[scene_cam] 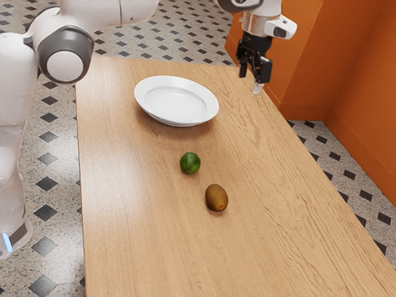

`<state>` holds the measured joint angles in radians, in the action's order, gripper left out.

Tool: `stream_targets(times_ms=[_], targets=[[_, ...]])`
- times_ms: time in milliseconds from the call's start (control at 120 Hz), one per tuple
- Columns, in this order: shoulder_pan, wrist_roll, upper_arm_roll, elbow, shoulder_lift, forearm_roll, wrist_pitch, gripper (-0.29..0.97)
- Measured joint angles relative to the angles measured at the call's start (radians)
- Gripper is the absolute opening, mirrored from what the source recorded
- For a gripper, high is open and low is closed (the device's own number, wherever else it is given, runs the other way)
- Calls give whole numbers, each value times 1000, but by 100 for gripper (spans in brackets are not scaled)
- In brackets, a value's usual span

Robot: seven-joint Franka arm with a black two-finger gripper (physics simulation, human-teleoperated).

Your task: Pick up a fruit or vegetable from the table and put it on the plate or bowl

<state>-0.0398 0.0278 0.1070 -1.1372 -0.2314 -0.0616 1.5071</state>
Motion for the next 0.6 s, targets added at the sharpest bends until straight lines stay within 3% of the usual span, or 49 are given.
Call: stream_targets(times_ms=[600], targets=[[-35, 30, -7, -12, 2, 29, -46, 68]])
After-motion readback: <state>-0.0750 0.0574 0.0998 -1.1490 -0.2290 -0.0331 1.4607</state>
